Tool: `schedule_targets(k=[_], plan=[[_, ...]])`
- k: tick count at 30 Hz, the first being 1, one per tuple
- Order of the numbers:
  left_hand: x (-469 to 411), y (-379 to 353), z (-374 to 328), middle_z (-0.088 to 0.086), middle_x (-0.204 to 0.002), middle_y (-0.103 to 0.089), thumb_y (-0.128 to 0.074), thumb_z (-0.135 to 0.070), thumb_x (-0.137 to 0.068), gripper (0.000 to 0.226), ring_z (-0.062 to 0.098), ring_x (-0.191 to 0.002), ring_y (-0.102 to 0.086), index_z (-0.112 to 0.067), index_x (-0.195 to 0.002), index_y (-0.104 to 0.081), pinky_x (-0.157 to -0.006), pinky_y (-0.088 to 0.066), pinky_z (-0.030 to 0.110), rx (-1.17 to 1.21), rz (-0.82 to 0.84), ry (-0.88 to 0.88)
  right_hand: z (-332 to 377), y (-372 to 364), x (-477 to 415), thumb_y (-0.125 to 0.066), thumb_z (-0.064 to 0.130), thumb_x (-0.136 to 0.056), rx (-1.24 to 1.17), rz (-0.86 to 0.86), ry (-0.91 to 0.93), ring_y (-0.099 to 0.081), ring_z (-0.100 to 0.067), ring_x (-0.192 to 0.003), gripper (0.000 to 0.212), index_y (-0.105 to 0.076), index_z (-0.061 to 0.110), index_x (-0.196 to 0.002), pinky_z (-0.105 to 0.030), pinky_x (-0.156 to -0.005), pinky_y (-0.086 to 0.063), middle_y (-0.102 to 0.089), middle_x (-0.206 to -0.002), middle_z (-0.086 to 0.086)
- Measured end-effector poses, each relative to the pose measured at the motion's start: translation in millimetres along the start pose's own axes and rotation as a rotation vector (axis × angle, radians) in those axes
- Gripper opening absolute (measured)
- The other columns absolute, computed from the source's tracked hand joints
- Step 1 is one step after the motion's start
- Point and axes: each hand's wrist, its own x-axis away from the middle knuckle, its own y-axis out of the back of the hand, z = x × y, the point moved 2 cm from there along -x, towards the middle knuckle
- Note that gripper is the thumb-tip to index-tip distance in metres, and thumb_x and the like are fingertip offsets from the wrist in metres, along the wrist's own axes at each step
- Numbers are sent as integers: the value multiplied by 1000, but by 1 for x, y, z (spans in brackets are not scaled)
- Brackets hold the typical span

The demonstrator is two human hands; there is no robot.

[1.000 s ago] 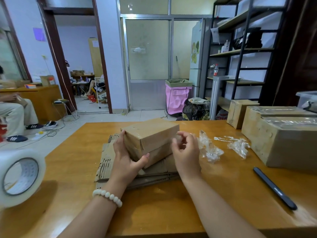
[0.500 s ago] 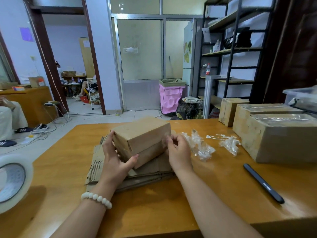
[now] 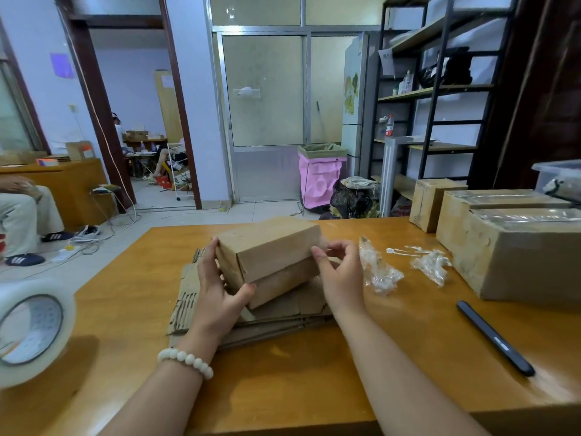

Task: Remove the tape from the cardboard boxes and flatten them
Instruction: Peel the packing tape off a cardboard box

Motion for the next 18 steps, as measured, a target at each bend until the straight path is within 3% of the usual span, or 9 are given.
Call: schedule_targets(k=[2, 5, 7, 9, 11, 13, 15, 17, 18], plan=[[0, -1, -1, -1, -151, -23, -61, -54, -58, 89, 20, -126, -43, -62, -133, -13, -79, -50, 16, 29, 31, 9, -1, 4, -3, -64, 31, -89, -47, 0, -112, -53, -4, -90, 22, -50, 21, -103, -20, -76, -45, -54, -98, 10], [-1, 2, 1, -8, -144, -30, -56, -56, -60, 86, 20, -121, -47, -59, -135, -16, -83, -49, 27, 89, 22, 36, -4, 3, -6, -58, 32, -93, -177, 13, -250, -57, -12, -88, 17, -61, 16, -90, -26, -78, -49, -62, -89, 4], [-2, 3, 0, -9, -135, -34, -53, -58, -60, 89, 15, -114, -50, -49, -142, -18, -84, -48, 28, 123, 20, 52, -6, 3, -7, -54, 27, -95, -401, 9, -414, -61, -15, -85, 18, -63, 13, -88, -33, -81, -54, -64, -86, -1], [-6, 4, -1, -1, -121, -45, -48, -58, -58, 97, 2, -98, -54, -25, -147, -25, -77, -47, 18, 197, -24, 76, -7, 10, -11, -51, 19, -96, -724, -70, -570, -61, -11, -68, 15, -59, 8, -91, -25, -65, -56, -60, -80, -3], [-9, 7, 3, 3, -107, -50, -45, -58, -59, 101, 3, -89, -55, -7, -144, -29, -67, -45, 10, 221, -80, 85, -8, 20, -16, -50, 17, -97, -847, -189, -630, -58, -8, -59, 14, -56, 6, -92, -17, -49, -52, -57, -77, -4], [-9, 9, 4, 11, -114, -50, -46, -57, -62, 99, 19, -97, -53, -10, -147, -26, -69, -45, 12, 209, -73, 93, -9, 25, -18, -49, 18, -99, -556, -231, -551, -58, -10, -65, 14, -54, 6, -97, -16, -48, -50, -59, -83, -6], [-6, 8, 2, 11, -127, -46, -49, -56, -66, 97, 18, -105, -50, -17, -150, -22, -74, -44, 12, 189, -37, 101, -10, 26, -20, -47, 17, -99, -135, -245, -381, -61, -14, -76, 15, -54, 7, -109, -19, -58, -51, -61, -99, -9], [-4, 7, 0, 13, -136, -43, -48, -45, -74, 87, 18, -110, -48, -19, -152, -19, -74, -43, 7, 178, -52, 108, -14, 29, -24, -43, 13, -100, 176, -241, -213, -58, -17, -101, 28, -53, 8, -126, -26, -84, -52, -52, -124, -10], [-4, 7, 0, 15, -140, -41, -45, -40, -77, 82, 20, -114, -46, -20, -152, -18, -75, -43, 8, 181, -60, 106, -15, 33, -27, -41, 11, -100, 284, -242, -168, -52, -17, -110, 33, -50, 7, -131, -25, -94, -45, -43, -133, -10]])
